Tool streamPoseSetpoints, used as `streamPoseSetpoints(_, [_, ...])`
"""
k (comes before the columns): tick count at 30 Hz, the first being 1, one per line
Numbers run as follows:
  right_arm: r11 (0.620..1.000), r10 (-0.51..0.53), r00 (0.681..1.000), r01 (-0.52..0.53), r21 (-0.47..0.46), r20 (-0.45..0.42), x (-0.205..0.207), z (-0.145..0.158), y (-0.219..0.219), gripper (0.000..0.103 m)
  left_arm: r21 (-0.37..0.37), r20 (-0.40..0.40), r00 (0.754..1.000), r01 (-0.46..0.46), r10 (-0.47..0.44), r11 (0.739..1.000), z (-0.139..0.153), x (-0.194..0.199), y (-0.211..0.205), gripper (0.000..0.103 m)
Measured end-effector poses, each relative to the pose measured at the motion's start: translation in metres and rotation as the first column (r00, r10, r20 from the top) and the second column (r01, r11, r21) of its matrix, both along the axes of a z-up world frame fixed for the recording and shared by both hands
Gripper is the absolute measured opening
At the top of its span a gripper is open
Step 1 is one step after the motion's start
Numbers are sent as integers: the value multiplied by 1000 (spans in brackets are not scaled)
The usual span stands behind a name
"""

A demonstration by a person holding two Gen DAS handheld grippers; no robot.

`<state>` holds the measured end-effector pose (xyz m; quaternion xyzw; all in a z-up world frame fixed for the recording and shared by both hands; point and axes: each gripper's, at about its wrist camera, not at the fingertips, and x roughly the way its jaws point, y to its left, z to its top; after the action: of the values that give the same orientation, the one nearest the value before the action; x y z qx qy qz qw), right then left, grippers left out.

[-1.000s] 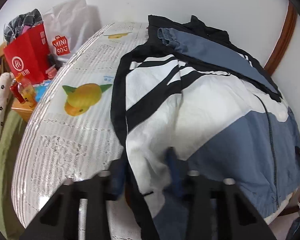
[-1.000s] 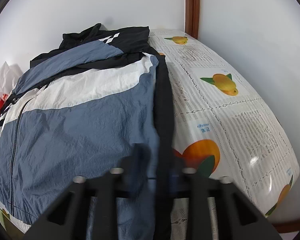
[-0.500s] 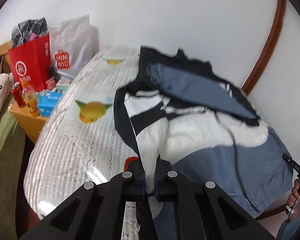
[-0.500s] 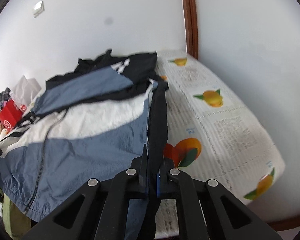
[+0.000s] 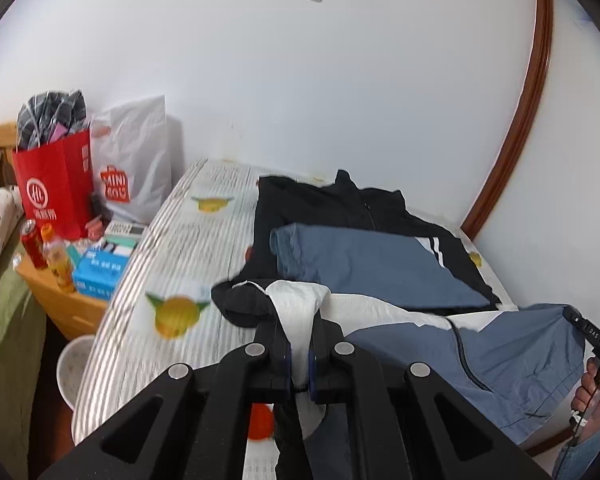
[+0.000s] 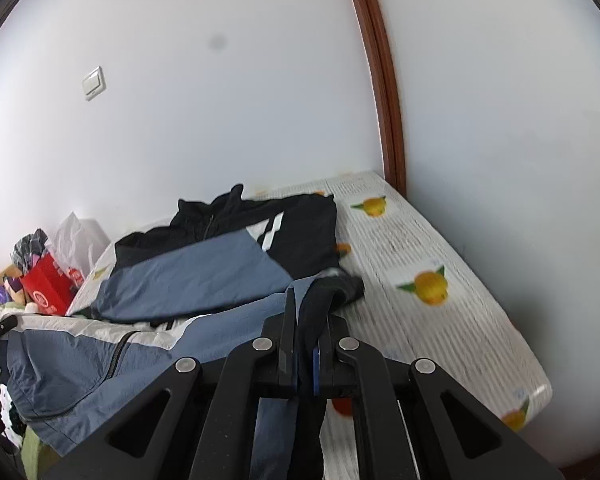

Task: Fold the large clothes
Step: 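Grasp the jacket hem with the left tool while the right tool grasps the hem too, then lift the hem with both tools and fold it toward the collar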

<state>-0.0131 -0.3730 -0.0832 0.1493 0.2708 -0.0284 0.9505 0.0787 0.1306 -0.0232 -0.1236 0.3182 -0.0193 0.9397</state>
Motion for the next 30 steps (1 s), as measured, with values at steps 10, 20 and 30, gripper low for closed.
streamPoseSetpoints(10, [1000,2,1000,-3,28,20,81,7,0,4,41,-12,999,-33,34,999,3,75,-4,6])
streamPoseSetpoints(20, [1000,3,1000,-4,-20,-28,178,-28,6,5,91,-119,991,-57,68,994,-44,155,0,7])
streamPoseSetpoints(30, [998,-40,983,31,-58,-177,237,-93,2,5,133,-220,972,-57,86,989,-92,197,-1,10])
